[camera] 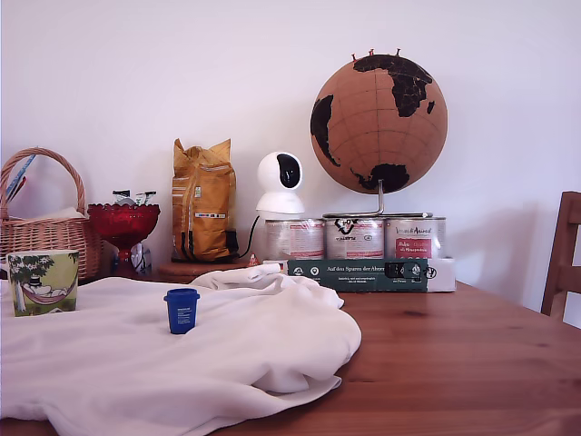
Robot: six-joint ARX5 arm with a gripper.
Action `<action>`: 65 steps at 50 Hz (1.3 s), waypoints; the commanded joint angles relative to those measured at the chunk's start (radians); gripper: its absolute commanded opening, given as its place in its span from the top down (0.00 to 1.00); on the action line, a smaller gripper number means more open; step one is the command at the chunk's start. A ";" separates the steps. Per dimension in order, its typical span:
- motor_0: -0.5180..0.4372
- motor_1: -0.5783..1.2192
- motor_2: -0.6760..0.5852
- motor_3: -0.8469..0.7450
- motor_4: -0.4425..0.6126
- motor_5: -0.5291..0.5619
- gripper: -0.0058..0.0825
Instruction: Pick the blue coffee capsule and place it inside the green coffee cup
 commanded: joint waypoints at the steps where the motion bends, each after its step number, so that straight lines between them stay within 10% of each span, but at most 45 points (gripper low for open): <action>1: -0.010 -0.014 -0.018 0.056 0.089 -0.087 0.96; 38: -0.052 0.082 0.016 0.217 0.382 -0.269 0.93; 65: -0.232 0.637 0.069 0.458 0.366 -0.088 0.40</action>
